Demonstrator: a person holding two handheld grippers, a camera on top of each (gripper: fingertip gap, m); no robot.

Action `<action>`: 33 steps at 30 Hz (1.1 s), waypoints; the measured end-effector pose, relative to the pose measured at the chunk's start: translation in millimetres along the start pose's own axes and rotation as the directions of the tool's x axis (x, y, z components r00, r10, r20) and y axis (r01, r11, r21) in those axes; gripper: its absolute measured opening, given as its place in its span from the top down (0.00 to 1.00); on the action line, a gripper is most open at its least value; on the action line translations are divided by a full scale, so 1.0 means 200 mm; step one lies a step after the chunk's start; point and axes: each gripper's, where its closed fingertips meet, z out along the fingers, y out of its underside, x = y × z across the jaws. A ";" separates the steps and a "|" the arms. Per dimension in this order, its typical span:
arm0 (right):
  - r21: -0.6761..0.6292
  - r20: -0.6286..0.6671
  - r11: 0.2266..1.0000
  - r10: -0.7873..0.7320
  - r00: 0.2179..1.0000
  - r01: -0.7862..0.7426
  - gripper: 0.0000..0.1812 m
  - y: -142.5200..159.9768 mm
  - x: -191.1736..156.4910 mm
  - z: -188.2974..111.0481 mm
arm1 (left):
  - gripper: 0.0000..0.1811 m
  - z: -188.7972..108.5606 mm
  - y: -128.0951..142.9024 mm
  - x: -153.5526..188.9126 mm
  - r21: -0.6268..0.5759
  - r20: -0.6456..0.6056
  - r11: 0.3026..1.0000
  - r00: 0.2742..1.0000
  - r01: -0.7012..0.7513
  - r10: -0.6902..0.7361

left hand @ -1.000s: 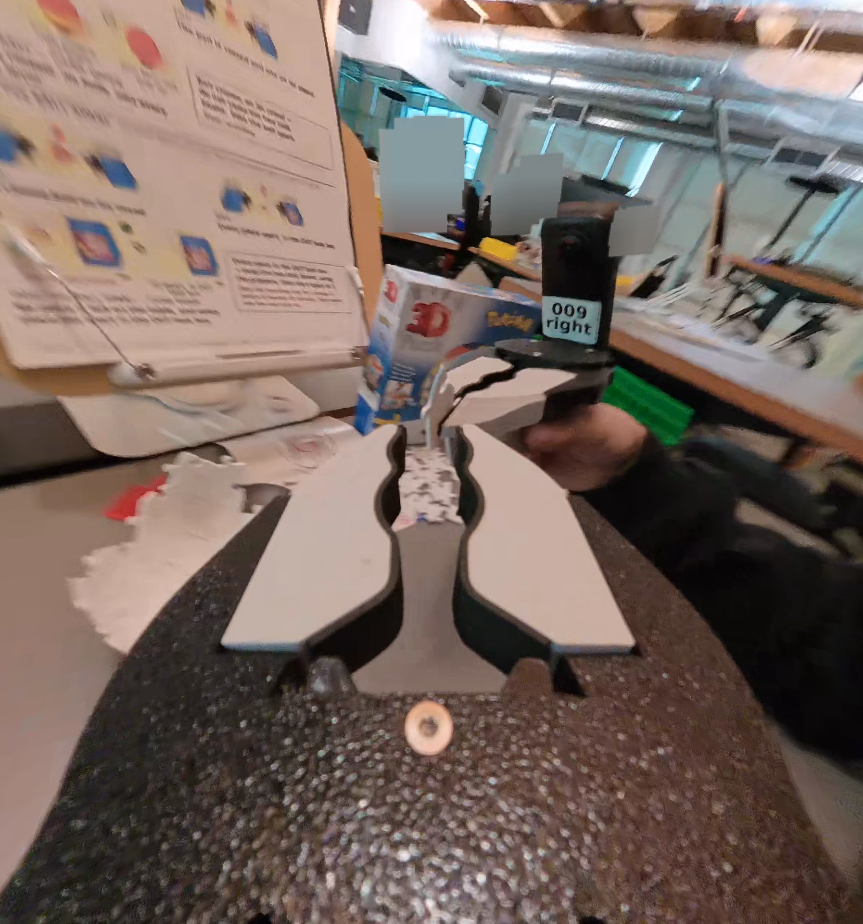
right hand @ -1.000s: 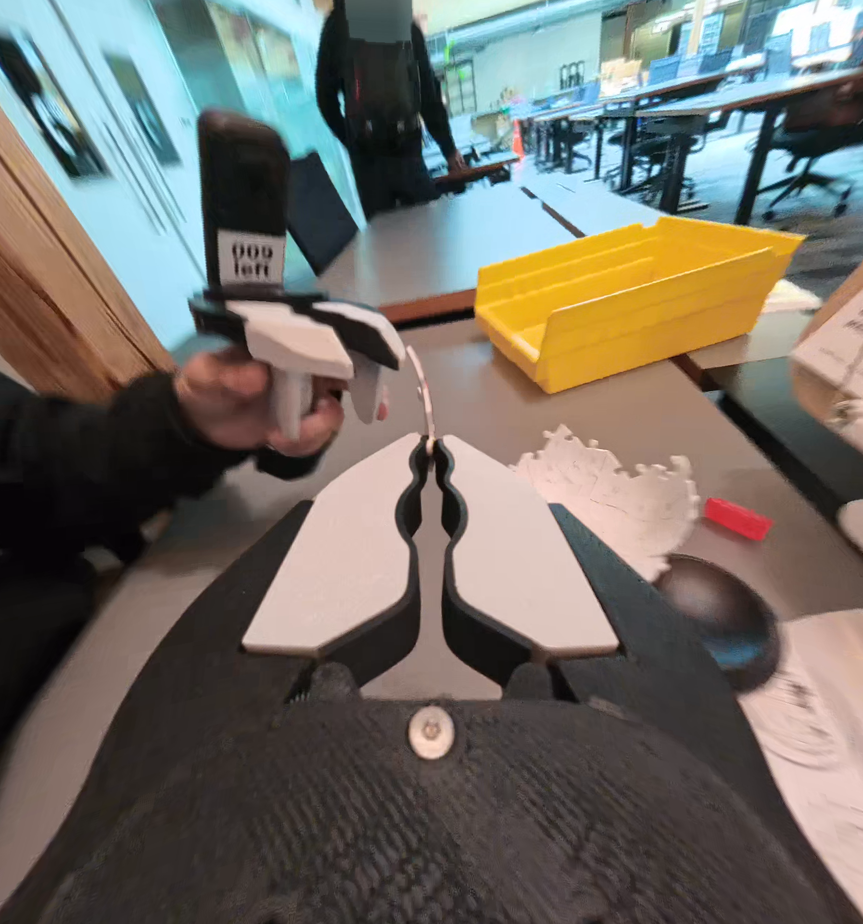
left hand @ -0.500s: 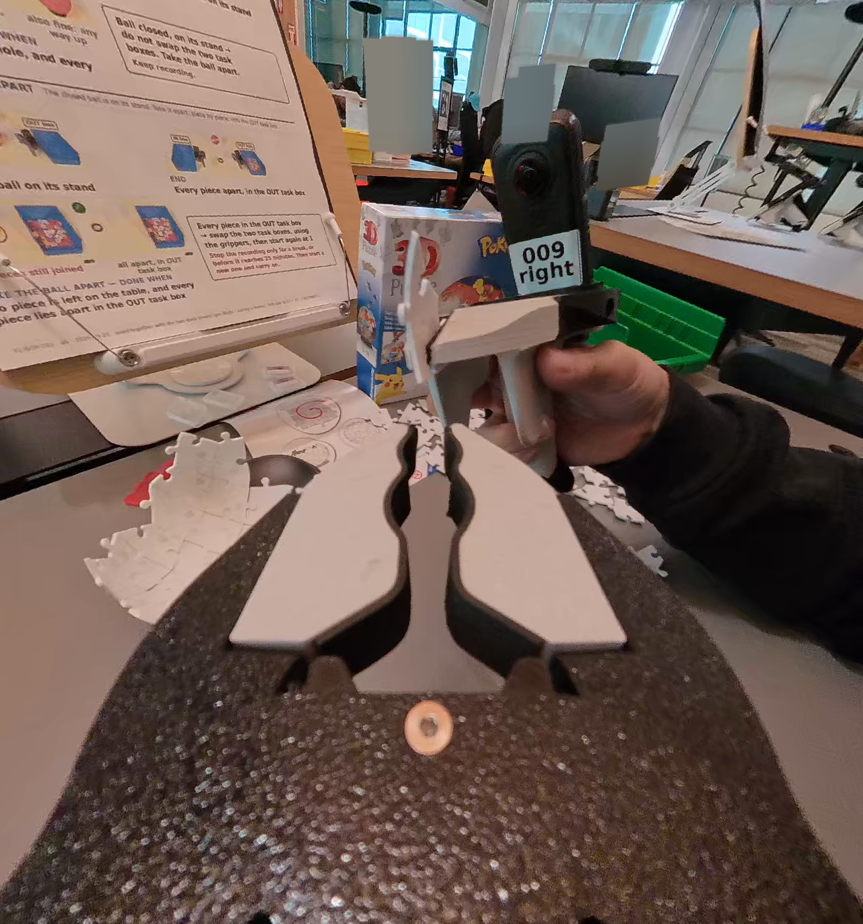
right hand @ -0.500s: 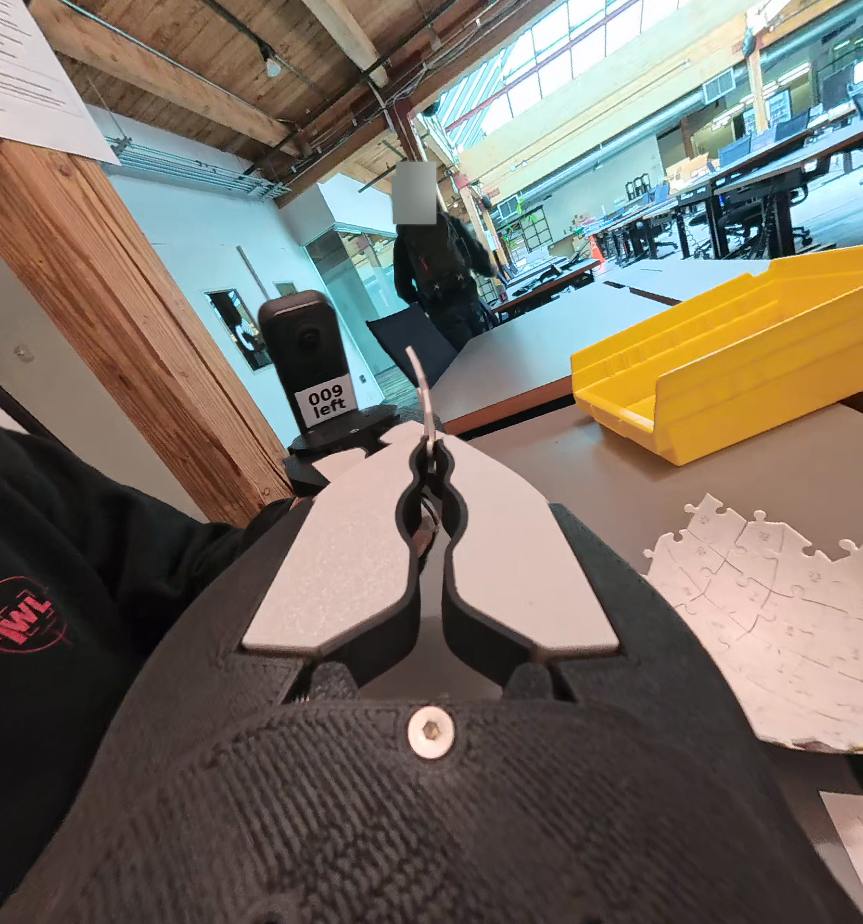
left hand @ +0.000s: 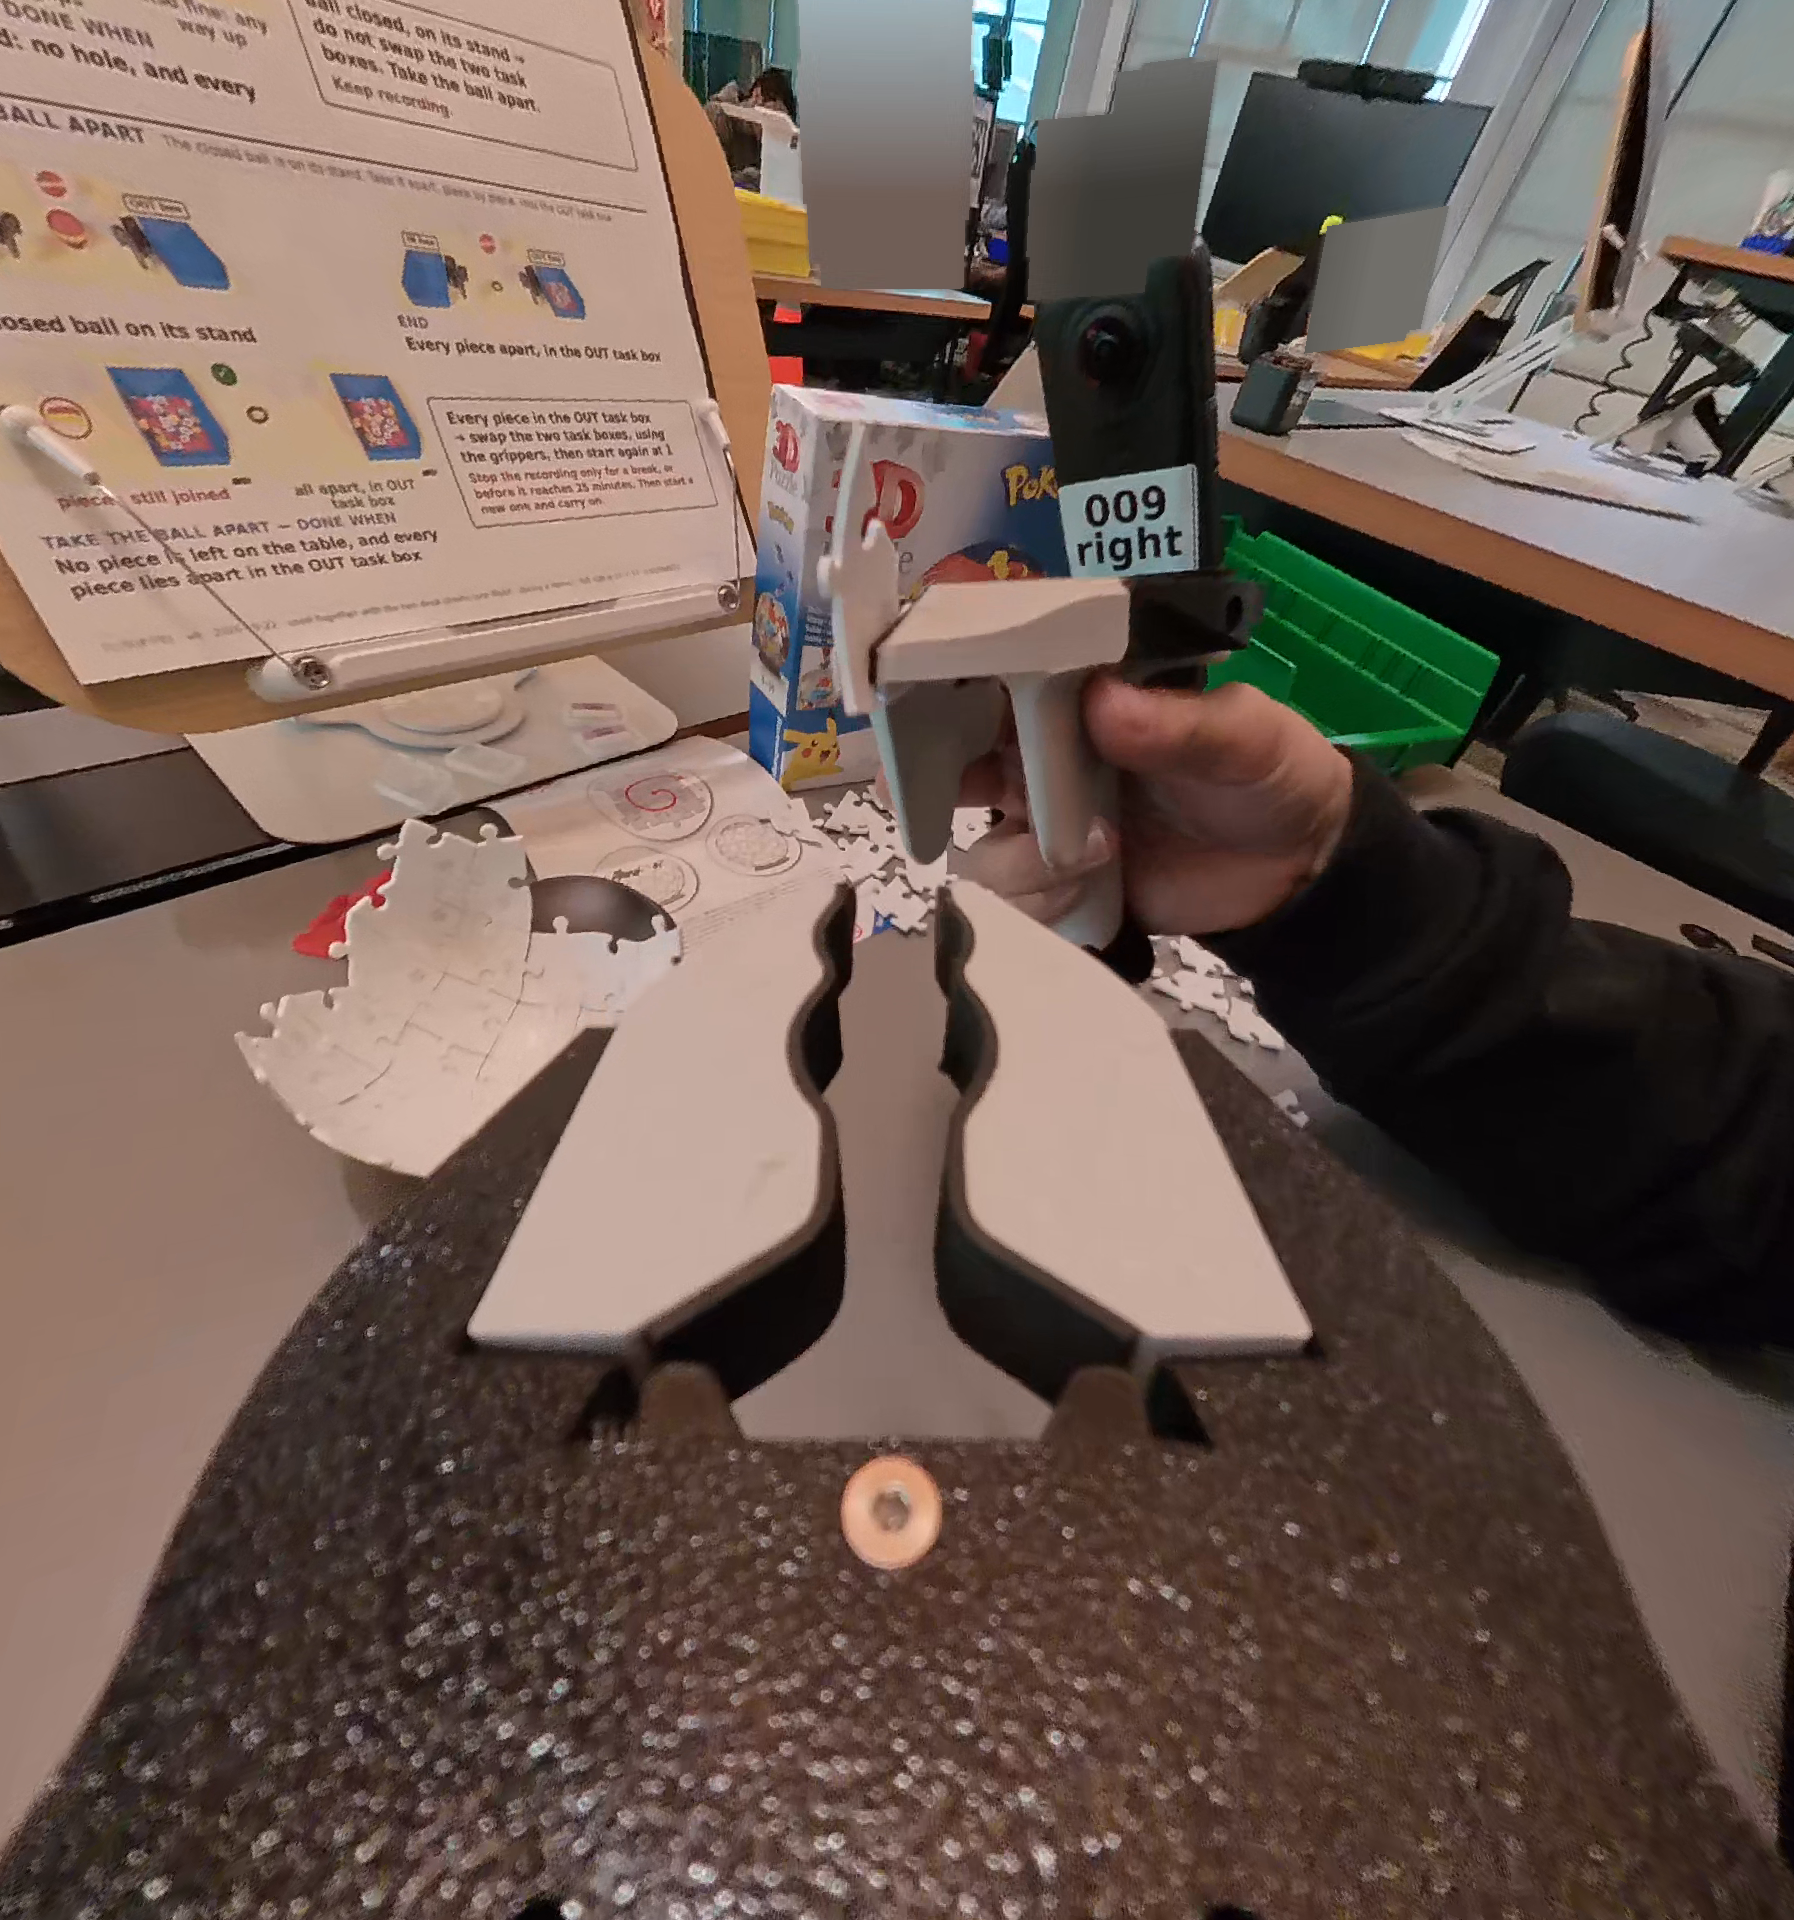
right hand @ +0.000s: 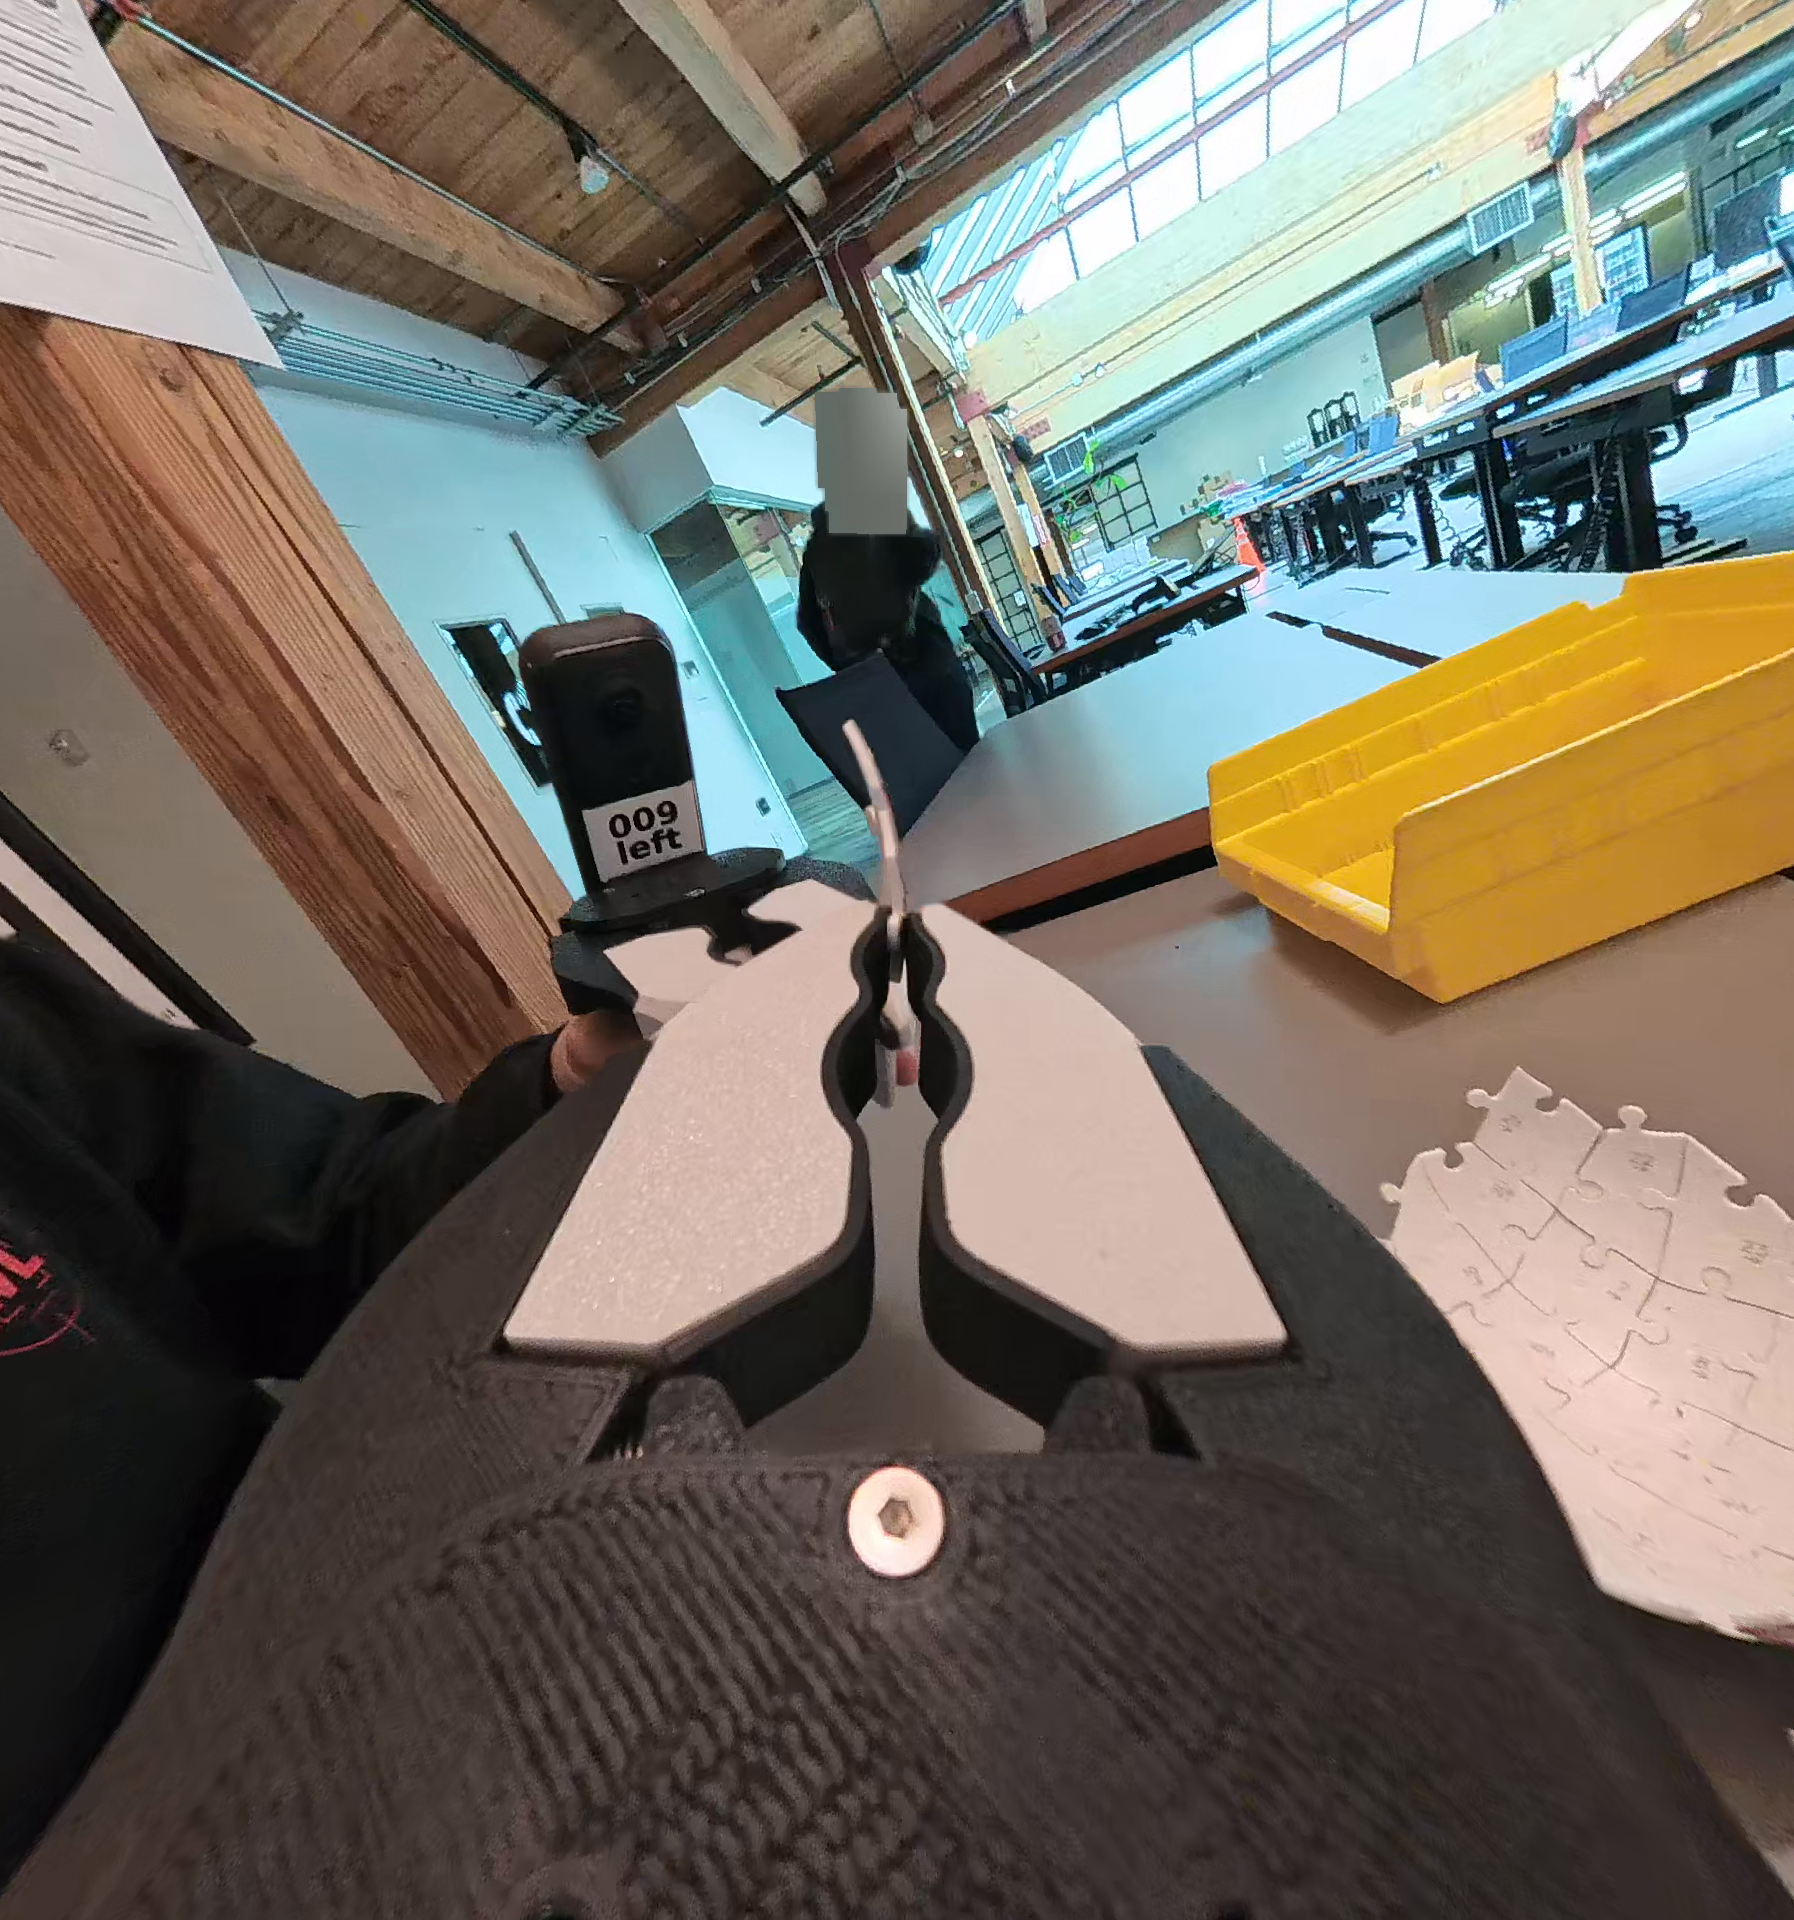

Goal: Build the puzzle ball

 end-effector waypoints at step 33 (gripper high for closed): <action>-0.150 -0.128 0.969 -0.217 0.968 0.197 0.90 0.06 0.11 -0.06 | 0.99 0.07 -0.07 -0.10 -0.090 -0.133 0.994 0.989 0.058 -0.070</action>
